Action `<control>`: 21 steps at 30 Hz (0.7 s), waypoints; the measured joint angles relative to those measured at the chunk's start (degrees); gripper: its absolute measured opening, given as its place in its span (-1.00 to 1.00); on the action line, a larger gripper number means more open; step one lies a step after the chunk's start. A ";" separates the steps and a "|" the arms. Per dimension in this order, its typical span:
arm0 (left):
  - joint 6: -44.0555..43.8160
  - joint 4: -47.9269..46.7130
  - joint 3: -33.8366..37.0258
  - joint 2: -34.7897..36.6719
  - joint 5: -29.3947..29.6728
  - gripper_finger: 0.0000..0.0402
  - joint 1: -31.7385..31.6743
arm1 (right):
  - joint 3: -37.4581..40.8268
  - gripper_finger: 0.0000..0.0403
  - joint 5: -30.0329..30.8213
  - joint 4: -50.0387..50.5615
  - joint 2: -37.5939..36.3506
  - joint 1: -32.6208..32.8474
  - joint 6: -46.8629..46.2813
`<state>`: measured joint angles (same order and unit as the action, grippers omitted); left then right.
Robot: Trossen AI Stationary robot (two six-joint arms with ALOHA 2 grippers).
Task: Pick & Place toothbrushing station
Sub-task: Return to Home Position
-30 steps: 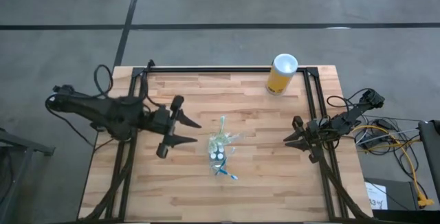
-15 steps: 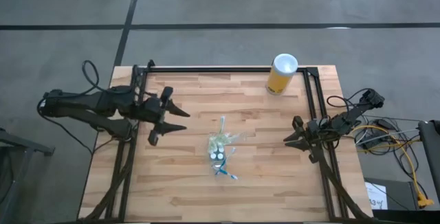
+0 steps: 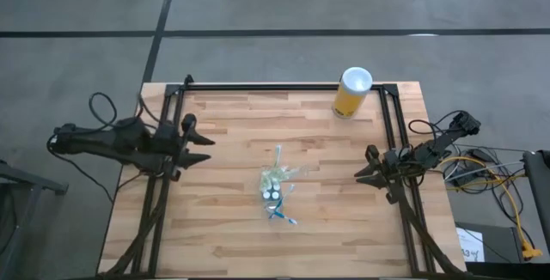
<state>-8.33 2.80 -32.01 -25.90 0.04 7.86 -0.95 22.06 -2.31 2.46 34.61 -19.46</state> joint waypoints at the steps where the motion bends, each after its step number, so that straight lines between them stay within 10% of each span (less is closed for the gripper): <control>1: -0.22 1.08 1.90 1.78 0.05 -0.03 0.00 | 0.00 -0.63 0.00 0.00 0.00 0.00 0.00; 21: -4.34 4.68 23.68 24.85 4.21 -0.03 -0.02 | 0.00 -0.63 0.00 0.00 0.00 0.00 0.00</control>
<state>-12.67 7.49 -8.33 -1.05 4.25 7.84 -0.95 22.06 -2.31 2.46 34.61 -19.46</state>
